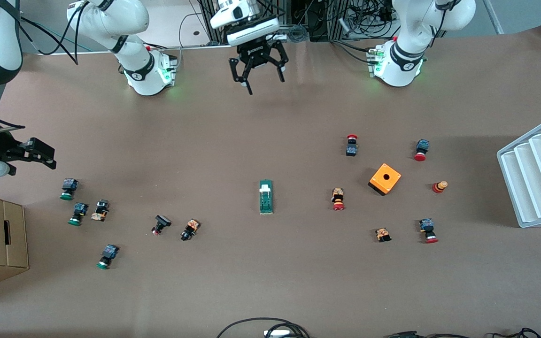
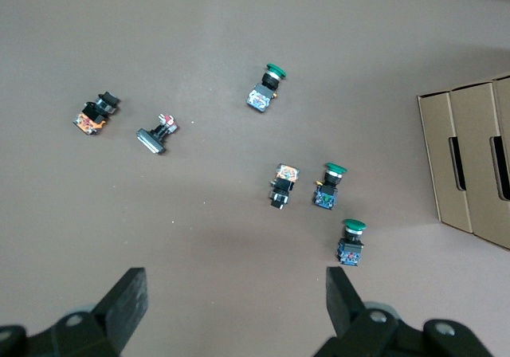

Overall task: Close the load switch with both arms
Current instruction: 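Lower the left gripper over the green load switch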

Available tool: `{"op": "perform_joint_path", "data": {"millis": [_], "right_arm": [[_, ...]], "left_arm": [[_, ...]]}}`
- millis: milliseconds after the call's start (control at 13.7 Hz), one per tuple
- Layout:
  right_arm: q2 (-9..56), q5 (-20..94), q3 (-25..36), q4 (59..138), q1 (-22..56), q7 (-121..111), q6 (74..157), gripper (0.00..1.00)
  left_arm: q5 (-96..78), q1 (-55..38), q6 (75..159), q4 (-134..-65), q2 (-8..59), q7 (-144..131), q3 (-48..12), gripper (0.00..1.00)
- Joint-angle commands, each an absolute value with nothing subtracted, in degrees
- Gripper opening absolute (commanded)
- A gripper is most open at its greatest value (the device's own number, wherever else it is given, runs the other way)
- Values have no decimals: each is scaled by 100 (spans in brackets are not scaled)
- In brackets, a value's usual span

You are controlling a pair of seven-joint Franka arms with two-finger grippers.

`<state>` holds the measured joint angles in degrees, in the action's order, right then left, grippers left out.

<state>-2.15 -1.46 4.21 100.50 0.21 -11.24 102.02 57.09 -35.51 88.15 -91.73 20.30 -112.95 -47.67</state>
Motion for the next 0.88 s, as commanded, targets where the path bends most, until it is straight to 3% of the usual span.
{"op": "perform_joint_path", "data": {"millis": [0,805], "right_arm": [[-202,-229,413,9940,0,-1160,10134,100],[-158,-281,404,9949,9,-1248,10099,100]], "left_arm": [[6238,-3796,8815,-9167,2407,-11951,-4764,100],[8945,-3929,8807,-9483,4173,-13973,-4746,100]]}}
